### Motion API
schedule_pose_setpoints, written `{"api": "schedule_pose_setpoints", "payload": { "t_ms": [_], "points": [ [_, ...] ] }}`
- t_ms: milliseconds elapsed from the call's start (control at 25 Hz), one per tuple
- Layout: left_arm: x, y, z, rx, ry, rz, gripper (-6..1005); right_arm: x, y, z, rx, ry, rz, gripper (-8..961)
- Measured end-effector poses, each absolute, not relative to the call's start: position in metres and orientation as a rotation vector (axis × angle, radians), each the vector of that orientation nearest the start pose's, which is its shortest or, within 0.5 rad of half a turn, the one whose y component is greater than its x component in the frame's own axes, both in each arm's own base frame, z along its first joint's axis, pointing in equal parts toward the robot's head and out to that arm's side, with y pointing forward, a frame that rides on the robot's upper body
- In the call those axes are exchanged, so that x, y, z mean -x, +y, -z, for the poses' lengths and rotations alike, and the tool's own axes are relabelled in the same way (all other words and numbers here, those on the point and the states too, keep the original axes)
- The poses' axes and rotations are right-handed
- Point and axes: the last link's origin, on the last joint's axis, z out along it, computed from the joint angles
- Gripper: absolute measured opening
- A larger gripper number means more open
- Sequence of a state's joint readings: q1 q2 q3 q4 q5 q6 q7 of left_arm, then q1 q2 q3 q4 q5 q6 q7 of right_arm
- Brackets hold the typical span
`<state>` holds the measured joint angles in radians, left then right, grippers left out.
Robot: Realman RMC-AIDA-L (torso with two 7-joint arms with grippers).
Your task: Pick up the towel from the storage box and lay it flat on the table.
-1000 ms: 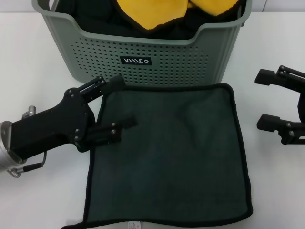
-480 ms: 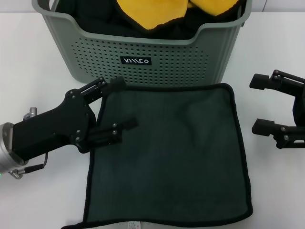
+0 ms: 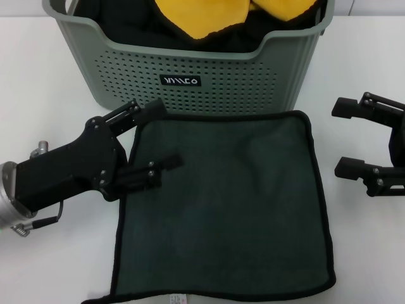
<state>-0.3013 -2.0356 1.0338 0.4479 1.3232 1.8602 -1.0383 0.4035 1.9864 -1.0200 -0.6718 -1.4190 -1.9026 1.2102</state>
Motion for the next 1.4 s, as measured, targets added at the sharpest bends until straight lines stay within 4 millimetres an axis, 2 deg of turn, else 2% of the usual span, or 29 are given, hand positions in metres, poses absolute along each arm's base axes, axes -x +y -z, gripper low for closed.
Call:
{"api": "schedule_pose_setpoints", "payload": {
  "t_ms": [360, 600, 840, 1040, 1200, 1400],
  "points": [
    [0.262, 0.249, -0.01, 2.52, -0.372, 1.398, 864, -0.224, 0.288, -0.037, 2.78, 0.166, -1.253, 885],
    [0.258, 0.253, -0.011, 2.53, -0.35, 1.401, 863, -0.213, 0.3, -0.025, 2.825, 0.177, -1.238, 884],
    [0.243, 0.262, 0.0, 2.702, -0.285, 1.354, 861, -0.186, 0.309, -0.007, 2.931, 0.06, -1.228, 884],
    [0.239, 0.263, 0.006, 2.809, -0.252, 1.294, 860, -0.164, 0.315, 0.006, 3.039, -0.041, -1.198, 884],
    [0.235, 0.264, 0.01, 2.825, -0.21, 1.29, 860, -0.156, 0.314, 0.016, 3.078, -0.075, -1.174, 885],
    [0.234, 0.264, 0.01, 2.826, -0.191, 1.288, 860, -0.156, 0.314, 0.018, 3.077, -0.072, -1.168, 885]
  ]
}}
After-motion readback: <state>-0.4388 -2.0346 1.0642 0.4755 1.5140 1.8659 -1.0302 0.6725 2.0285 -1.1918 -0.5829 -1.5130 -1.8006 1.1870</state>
